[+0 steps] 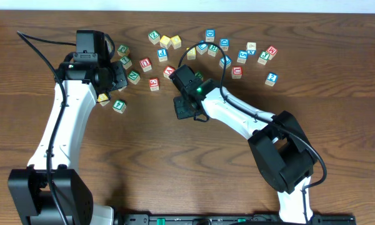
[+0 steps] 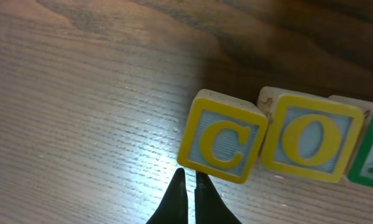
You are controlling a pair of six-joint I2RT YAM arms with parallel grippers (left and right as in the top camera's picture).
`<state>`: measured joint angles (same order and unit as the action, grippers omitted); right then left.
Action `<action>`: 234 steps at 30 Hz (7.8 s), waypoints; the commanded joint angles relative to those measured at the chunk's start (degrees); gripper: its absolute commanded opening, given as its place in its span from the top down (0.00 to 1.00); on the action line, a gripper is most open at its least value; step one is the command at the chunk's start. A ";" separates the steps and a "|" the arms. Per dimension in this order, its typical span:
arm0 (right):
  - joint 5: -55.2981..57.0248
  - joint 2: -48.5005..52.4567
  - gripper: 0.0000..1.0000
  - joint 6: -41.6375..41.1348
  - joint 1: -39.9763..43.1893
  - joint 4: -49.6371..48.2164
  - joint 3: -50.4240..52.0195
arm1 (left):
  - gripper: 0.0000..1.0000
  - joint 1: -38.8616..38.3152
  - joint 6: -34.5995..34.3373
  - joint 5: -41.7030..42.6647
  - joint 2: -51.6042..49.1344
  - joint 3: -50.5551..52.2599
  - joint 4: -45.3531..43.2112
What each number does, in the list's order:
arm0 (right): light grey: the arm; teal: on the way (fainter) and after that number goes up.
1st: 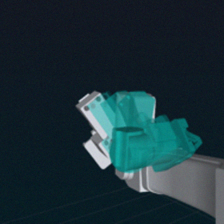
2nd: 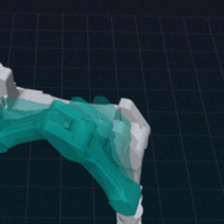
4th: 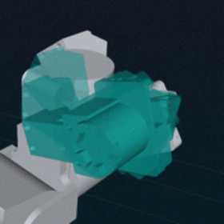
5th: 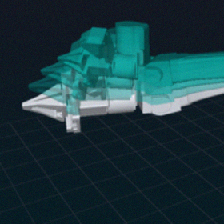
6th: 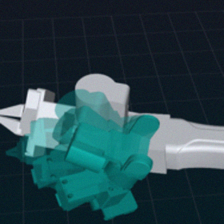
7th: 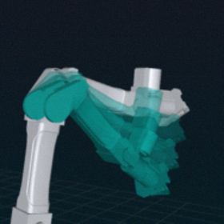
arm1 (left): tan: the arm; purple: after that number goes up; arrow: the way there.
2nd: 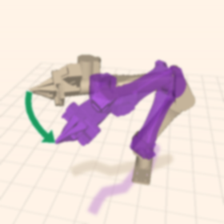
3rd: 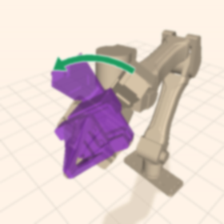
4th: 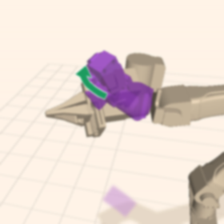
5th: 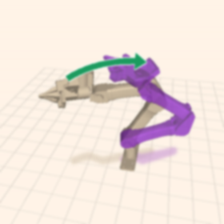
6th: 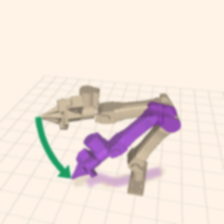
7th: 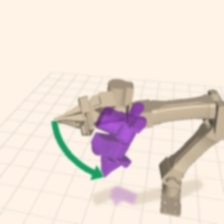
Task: Spell out CORL
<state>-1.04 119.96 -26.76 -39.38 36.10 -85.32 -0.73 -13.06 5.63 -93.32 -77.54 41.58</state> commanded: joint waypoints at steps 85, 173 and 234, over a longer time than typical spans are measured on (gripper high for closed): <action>0.72 -1.57 0.97 -0.42 17.42 10.91 -3.85 | 0.91 -12.37 0.57 6.05 -12.31 -1.33 -4.35; -7.28 -75.87 0.01 19.61 34.45 -17.90 40.83 | 0.03 4.63 5.97 3.78 10.97 -5.42 6.16; -7.50 -119.58 0.01 20.02 37.44 -32.50 85.00 | 0.03 4.63 8.11 3.76 17.05 -0.92 -1.09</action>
<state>-8.16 0.84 -7.14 -2.24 3.40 -0.40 3.70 -7.14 9.93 -80.42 -80.88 42.54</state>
